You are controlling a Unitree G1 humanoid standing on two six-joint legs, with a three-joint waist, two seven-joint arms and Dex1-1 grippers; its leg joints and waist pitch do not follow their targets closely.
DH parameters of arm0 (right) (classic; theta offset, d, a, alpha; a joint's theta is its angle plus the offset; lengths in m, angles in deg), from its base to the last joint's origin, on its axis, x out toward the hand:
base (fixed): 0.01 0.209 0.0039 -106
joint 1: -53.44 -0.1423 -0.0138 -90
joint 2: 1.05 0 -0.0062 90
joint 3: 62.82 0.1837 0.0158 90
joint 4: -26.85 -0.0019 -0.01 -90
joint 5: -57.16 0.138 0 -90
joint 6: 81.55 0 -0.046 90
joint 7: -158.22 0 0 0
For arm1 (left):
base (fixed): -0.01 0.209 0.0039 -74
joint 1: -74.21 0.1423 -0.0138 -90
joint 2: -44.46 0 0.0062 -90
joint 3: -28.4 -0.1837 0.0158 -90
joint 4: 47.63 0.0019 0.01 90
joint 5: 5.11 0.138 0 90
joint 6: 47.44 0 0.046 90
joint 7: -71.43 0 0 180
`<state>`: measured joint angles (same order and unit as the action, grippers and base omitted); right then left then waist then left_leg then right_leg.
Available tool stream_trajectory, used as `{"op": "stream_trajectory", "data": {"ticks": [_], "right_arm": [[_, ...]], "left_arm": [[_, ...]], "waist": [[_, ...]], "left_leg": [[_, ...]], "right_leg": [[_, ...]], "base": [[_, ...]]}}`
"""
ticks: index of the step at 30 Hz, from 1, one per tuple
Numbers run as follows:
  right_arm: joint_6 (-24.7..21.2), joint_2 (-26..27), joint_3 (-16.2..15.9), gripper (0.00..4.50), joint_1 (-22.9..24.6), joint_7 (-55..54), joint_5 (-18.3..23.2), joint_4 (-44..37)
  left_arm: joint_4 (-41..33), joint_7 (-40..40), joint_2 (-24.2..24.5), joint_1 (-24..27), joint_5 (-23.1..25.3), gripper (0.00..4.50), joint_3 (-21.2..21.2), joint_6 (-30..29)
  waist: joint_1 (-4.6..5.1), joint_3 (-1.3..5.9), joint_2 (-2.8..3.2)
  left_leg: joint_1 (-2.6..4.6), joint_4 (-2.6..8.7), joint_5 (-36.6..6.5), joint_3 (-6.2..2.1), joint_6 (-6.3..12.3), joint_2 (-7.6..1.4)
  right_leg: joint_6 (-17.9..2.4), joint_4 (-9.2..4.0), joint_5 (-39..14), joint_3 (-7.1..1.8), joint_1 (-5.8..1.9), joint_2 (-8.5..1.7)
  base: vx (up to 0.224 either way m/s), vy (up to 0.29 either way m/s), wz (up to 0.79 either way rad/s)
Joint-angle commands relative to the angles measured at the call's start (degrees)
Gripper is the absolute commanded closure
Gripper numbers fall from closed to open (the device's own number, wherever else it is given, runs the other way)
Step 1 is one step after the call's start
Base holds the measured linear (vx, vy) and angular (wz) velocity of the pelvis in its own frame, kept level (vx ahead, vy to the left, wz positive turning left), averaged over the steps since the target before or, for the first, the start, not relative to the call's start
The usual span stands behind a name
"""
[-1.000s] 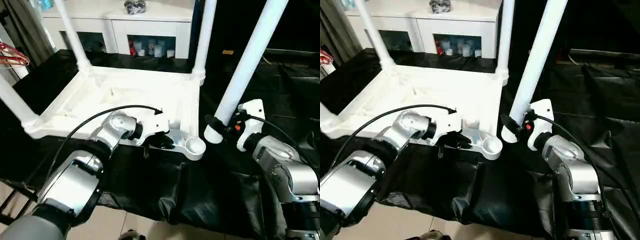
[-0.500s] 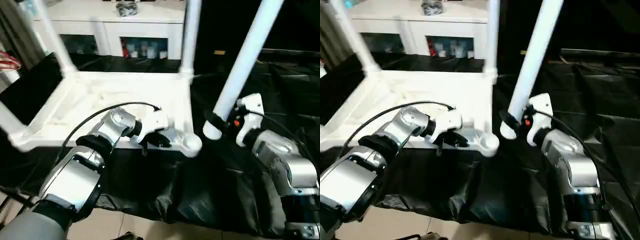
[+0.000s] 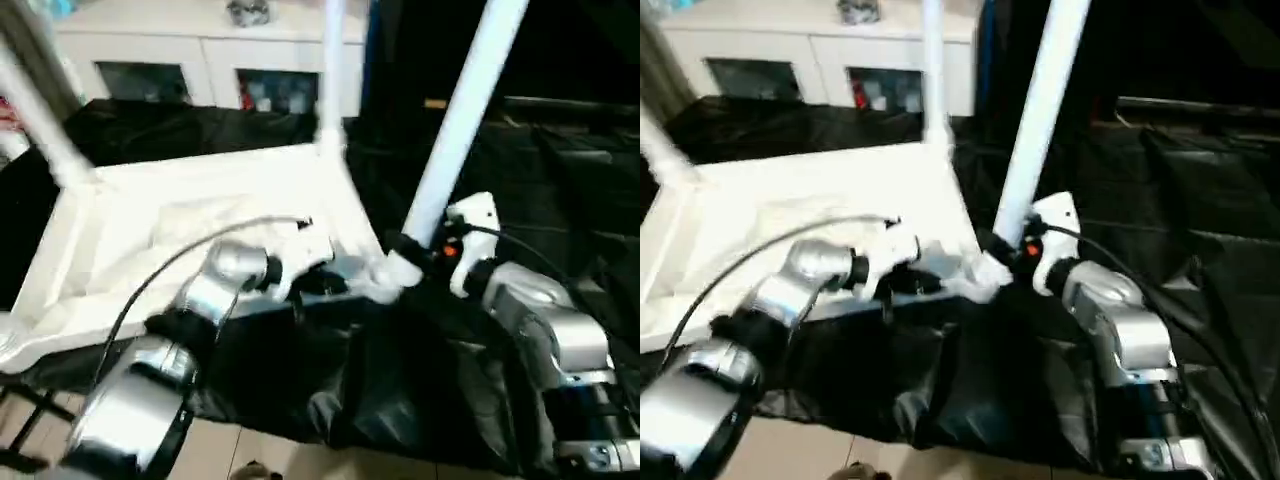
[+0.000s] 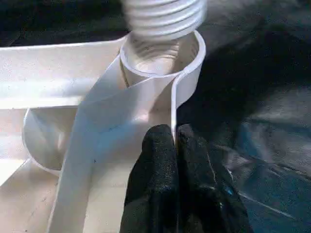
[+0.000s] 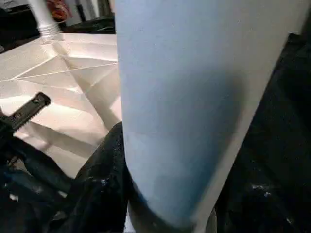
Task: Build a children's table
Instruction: Rotate table base, then insert table leg to table base
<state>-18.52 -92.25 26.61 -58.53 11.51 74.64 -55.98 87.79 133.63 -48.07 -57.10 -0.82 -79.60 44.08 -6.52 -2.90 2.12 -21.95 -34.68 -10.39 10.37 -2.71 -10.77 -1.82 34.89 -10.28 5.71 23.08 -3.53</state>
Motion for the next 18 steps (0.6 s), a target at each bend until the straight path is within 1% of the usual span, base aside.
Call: {"op": "stream_trajectory", "data": {"ticks": [1,2,3,4,6,8,9,13,15,18], "right_arm": [[0.0,-0.2,-0.2,2.61,-1.1,0.8,-0.4,0.1],[0.1,-0.1,-0.3,2.61,-1.2,0.9,-0.4,0.2],[0.2,-0.1,-0.4,2.61,-1.3,0.9,-0.4,0.4],[0.3,-0.2,-0.4,2.61,-1.4,0.9,-0.4,0.5],[0.4,-0.1,-0.6,2.61,-1.7,1.0,-0.4,0.9],[0.5,0.0,-0.7,2.61,-2.0,0.9,-0.5,1.1],[0.5,0.0,-0.8,2.61,-2.0,1.0,-0.6,1.2],[0.5,0.2,-0.8,2.61,-1.9,1.1,-0.8,0.9],[0.4,0.2,-0.9,2.61,-1.7,1.1,-0.8,0.7],[0.3,0.3,-1.0,2.61,-1.6,1.2,-0.8,0.6]], "left_arm": [[-2.4,0.2,0.7,1.8,0.8,4.5,-1.4,-1.8],[-2.8,-0.2,0.8,1.9,0.9,4.05,-1.3,-2.5],[-3.3,-0.6,0.9,2.1,0.8,3.94,-0.9,-2.9],[-3.5,-0.9,0.8,2.3,0.7,3.94,-0.6,-3.0],[-3.4,-0.8,1.3,2.3,0.8,3.88,-0.4,-3.1],[-2.6,-0.9,1.7,2.2,1.0,3.65,-0.4,-2.7],[-2.5,-1.1,1.8,2.3,1.3,3.61,-0.4,-2.7],[-2.1,-1.1,2.6,2.4,1.8,3.61,-0.9,-2.8],[-2.2,-0.9,2.8,2.5,1.8,3.61,-1.0,-3.2],[-2.3,-0.1,2.7,2.5,1.1,3.61,-0.7,-3.8]], "waist": [[-0.04,4.02,-1.44],[-0.16,4.05,-1.41],[-0.17,3.97,-1.45],[-0.16,3.93,-1.51],[-0.12,3.96,-1.49],[-0.03,3.94,-1.56],[0.01,3.95,-1.61],[-0.01,3.91,-1.43],[0.01,3.92,-1.44],[0.03,3.86,-1.48]], "left_leg": [[0.94,3.81,-7.0,-1.05,3.68,-2.97],[1.05,3.86,-7.2,-1.13,3.45,-3.05],[1.1,3.87,-7.4,-1.03,3.22,-2.96],[1.01,3.92,-7.6,-1.09,2.92,-2.93],[1.05,3.98,-7.7,-1.14,2.63,-2.91],[0.94,3.98,-7.7,-1.13,2.41,-2.81],[0.91,3.99,-7.7,-1.15,2.36,-2.79],[0.99,3.97,-7.8,-1.15,2.32,-2.8],[1.02,3.99,-8.1,-1.17,2.18,-2.84],[1.04,4.02,-8.6,-1.15,1.98,-2.78]], "right_leg": [[-8.2,-4.62,-14.7,-3.54,-3.08,-5.89],[-8.1,-4.59,-15.1,-3.56,-3.1,-6.0],[-7.8,-4.73,-15.8,-3.59,-2.95,-5.92],[-7.6,-4.75,-16.2,-3.6,-3.08,-5.98],[-7.4,-4.71,-15.9,-3.6,-3.05,-5.9],[-7.5,-4.7,-15.3,-3.64,-3.13,-5.91],[-7.5,-4.66,-15.2,-3.64,-3.19,-5.92],[-7.5,-4.73,-15.2,-3.68,-3.12,-5.91],[-7.5,-4.74,-15.3,-3.67,-3.13,-5.91],[-7.4,-4.88,-16.2,-3.66,-3.14,-5.94]], "base": [[0.0,0.0,0.0],[0.0,0.0,0.0],[0.0,0.0,0.0],[0.0,0.0,0.0],[0.0,0.0,0.0],[0.0,0.0,0.0],[0.0,0.0,0.0],[0.0,0.0,0.0],[0.0,0.0,0.0],[0.0,0.0,0.0]]}}
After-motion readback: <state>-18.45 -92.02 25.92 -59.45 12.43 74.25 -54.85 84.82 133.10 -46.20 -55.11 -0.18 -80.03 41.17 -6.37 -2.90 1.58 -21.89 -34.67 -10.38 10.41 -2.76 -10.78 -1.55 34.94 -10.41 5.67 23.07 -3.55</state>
